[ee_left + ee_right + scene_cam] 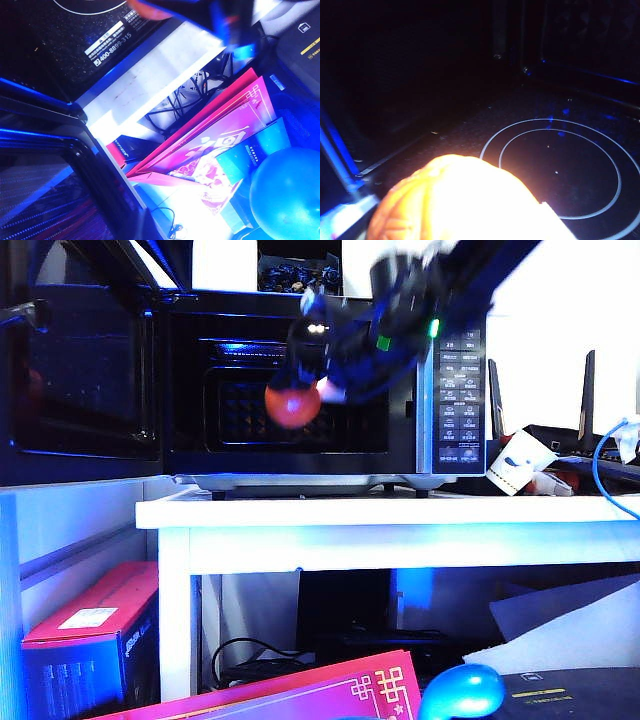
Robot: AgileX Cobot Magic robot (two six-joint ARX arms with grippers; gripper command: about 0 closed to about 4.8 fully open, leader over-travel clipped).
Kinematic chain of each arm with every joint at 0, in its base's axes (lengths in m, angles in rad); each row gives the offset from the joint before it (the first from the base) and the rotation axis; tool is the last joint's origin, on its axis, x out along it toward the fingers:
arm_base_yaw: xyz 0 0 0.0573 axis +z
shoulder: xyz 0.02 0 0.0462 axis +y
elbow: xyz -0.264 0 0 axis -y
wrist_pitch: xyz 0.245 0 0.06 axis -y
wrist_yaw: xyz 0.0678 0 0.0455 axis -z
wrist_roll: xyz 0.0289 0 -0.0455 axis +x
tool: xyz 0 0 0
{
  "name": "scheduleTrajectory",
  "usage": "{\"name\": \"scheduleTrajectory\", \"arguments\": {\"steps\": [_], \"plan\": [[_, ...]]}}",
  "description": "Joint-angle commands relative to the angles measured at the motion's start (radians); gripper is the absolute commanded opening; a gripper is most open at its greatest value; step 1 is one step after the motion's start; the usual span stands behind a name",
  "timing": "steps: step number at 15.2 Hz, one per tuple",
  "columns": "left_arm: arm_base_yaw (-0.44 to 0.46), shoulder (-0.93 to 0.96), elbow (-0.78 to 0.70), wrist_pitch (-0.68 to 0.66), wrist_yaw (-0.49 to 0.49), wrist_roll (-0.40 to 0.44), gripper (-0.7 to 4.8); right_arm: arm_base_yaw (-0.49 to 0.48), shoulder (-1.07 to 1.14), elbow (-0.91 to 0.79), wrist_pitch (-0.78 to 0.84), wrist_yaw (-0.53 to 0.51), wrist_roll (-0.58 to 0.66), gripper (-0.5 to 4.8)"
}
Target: Open the microwave door, place the orange inside the microwave, then close the microwave door.
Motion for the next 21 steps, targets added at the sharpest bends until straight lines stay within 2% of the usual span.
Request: {"name": "scheduleTrajectory", "arguments": {"steps": [1,6,9,12,16,21], "plan": [[0.0,-0.008,0.002,0.006,-0.003,0.001,-0.05,0.009,0.053,0.005,0.147,0.004,-0.003,1.75],[0.0,-0.008,0.002,0.006,-0.003,0.0,-0.05,0.023,0.135,0.007,0.309,0.172,-0.003,1.68],[0.0,-0.008,0.002,0.007,-0.003,0.0,-0.05,0.028,0.164,0.016,0.382,0.207,-0.003,1.65],[0.0,-0.008,0.002,0.008,-0.002,0.0,-0.05,0.028,0.191,0.094,0.364,0.223,-0.003,1.65],[0.0,-0.008,0.002,0.009,-0.003,0.0,-0.05,0.028,0.288,0.291,0.27,0.223,-0.003,1.59],[0.0,-0.008,0.002,0.01,-0.002,0.0,-0.05,0.029,0.343,0.337,0.253,0.239,-0.003,1.46]]}}
